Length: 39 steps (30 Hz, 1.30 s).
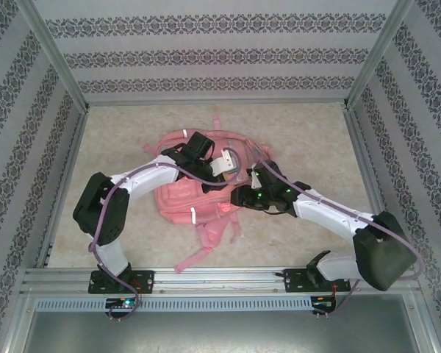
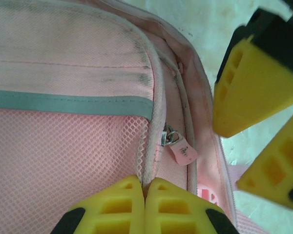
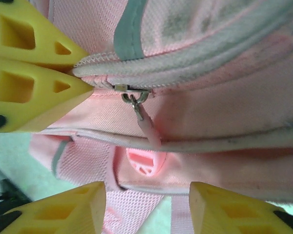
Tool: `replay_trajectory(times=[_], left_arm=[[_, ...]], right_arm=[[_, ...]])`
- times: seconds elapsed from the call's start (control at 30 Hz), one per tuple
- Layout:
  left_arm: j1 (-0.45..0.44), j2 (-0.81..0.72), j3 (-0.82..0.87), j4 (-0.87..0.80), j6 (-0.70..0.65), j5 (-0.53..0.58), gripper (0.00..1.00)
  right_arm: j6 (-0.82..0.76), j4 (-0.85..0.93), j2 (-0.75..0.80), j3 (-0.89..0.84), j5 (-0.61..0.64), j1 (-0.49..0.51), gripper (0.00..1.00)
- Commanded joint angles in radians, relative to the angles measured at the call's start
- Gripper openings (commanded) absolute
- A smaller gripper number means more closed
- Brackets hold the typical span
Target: Pack the student bag
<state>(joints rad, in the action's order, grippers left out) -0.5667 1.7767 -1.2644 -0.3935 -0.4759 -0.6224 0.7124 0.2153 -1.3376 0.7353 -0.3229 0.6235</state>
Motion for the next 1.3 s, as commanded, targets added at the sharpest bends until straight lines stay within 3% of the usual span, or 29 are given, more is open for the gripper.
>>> replay_trajectory(times=[0.0, 0.17, 0.27, 0.5, 0.73, 1.07, 1.27], left_arm=[[0.036, 0.016, 0.017, 0.117, 0.103, -0.106, 0.00], [0.038, 0.037, 0.006, 0.102, 0.101, -0.123, 0.00], [0.039, 0.038, 0.007, 0.102, 0.096, -0.130, 0.00], [0.040, 0.030, 0.013, 0.099, 0.083, -0.132, 0.00], [0.046, 0.015, 0.027, 0.086, 0.050, -0.097, 0.00], [0.147, -0.061, 0.067, -0.063, -0.208, 0.033, 0.00], [0.186, -0.096, 0.093, -0.130, -0.353, 0.057, 0.00]], right_arm=[[-0.103, -0.024, -0.022, 0.044, 0.171, 0.039, 0.50], [-0.192, -0.030, -0.056, 0.076, 0.242, 0.049, 0.48], [-0.225, -0.011, -0.085, 0.109, 0.247, 0.057, 0.39], [-0.264, -0.030, -0.177, 0.136, 0.270, 0.064, 0.39], [-0.289, 0.000, -0.180, 0.166, 0.320, 0.062, 0.01], [-0.531, 0.086, -0.084, 0.136, 0.269, -0.112, 0.00], [-0.653, 0.098, -0.095, 0.138, 0.280, -0.119, 0.00]])
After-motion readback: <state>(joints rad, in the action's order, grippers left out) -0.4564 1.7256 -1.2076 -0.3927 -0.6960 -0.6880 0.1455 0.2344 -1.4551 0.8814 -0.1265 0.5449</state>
